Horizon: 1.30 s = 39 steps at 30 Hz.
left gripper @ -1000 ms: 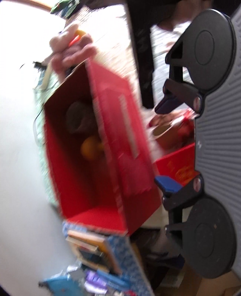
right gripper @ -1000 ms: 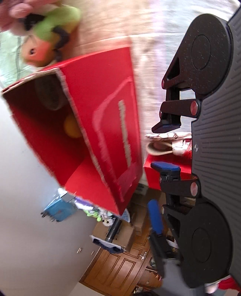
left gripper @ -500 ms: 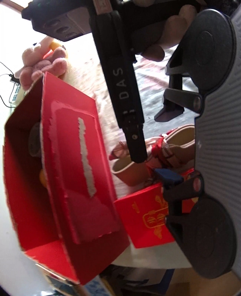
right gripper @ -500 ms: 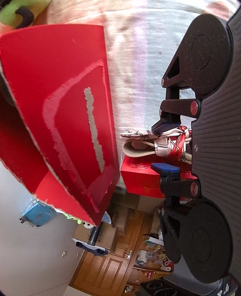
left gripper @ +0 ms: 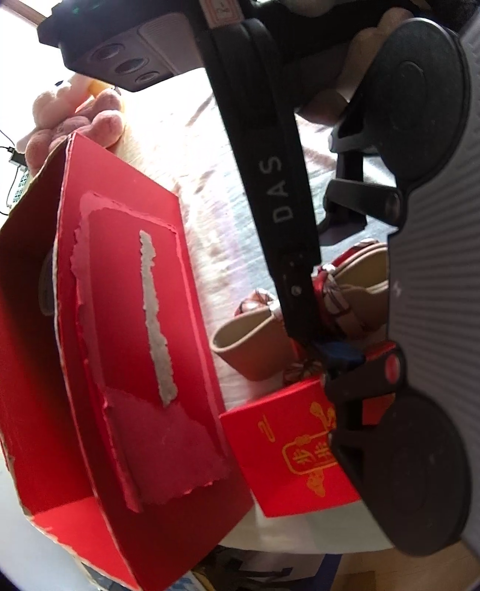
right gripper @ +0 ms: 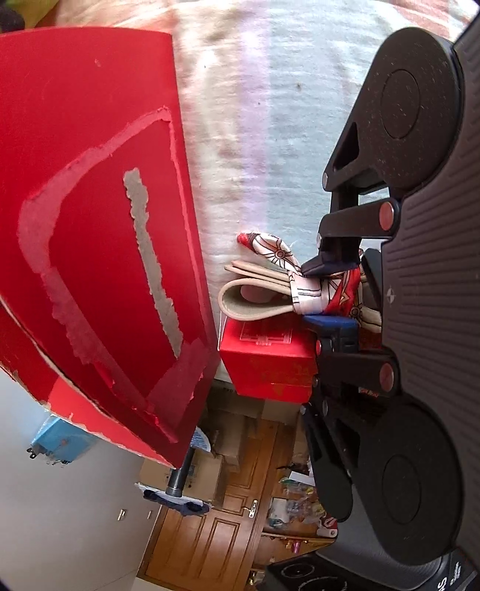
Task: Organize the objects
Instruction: 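Close the right tool on the beige sandal and lift it, then carry the sandal over the red box and lower it inside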
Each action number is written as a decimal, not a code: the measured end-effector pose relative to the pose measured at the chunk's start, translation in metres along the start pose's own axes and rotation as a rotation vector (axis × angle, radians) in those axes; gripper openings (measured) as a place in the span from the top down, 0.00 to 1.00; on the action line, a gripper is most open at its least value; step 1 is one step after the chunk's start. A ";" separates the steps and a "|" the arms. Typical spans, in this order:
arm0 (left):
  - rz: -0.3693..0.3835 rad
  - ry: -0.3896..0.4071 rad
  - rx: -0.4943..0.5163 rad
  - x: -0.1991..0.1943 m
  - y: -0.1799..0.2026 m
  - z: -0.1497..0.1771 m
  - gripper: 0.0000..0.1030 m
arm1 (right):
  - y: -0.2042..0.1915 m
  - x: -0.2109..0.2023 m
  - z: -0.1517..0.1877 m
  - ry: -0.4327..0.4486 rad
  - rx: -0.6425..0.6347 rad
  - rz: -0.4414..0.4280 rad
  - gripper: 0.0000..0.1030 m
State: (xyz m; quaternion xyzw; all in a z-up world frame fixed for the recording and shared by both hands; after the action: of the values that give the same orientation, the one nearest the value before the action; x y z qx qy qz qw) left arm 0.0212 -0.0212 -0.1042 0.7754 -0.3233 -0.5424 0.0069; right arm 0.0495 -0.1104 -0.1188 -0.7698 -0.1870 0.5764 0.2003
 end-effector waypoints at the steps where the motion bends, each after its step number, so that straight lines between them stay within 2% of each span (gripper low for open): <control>1: -0.002 -0.001 0.005 0.000 0.001 -0.001 0.50 | 0.002 -0.002 0.000 0.003 0.005 0.001 0.78; 5: -0.001 0.000 0.041 -0.002 0.009 -0.005 0.58 | 0.012 -0.012 0.000 0.008 0.044 -0.001 0.79; 9: 0.050 0.009 0.083 -0.006 0.024 -0.014 0.67 | 0.026 -0.035 0.002 0.045 0.078 0.003 0.79; 13: 0.094 0.032 0.161 -0.013 0.049 -0.022 0.68 | 0.041 -0.065 0.003 0.110 0.126 0.009 0.79; 17: 0.132 0.056 0.280 -0.019 0.082 -0.033 0.68 | 0.054 -0.100 0.002 0.193 0.165 0.025 0.79; 20: 0.164 0.087 0.357 -0.020 0.106 -0.052 0.68 | 0.057 -0.128 0.000 0.266 0.178 0.042 0.79; 27: 0.216 0.205 0.493 -0.053 0.143 -0.084 0.68 | 0.046 -0.184 -0.020 0.436 0.151 0.060 0.79; 32: 0.183 0.309 0.533 -0.083 0.143 -0.115 0.68 | 0.018 -0.195 -0.061 0.508 0.096 0.043 0.79; 36: 0.113 0.366 0.512 -0.103 0.116 -0.140 0.68 | -0.008 -0.182 -0.100 0.519 0.031 0.032 0.79; 39: 0.063 0.378 0.464 -0.108 0.087 -0.156 0.68 | -0.028 -0.162 -0.124 0.493 -0.012 0.023 0.79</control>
State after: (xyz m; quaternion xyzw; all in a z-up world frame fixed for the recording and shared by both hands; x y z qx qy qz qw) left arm 0.0881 -0.0886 0.0816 0.8329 -0.4557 -0.2997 -0.0937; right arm 0.1243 -0.1829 0.0593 -0.8905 -0.1270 0.3722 0.2287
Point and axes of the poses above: each gripper's, at about its wrist camera, not at the fingertips, and x roughly the way its jaws point, y to its right, z to its underside, the point moved 7 cm from there along x, roughly the way its jaws point, and after that the axes turned 14 degrees about z, right-handed, at the moved point
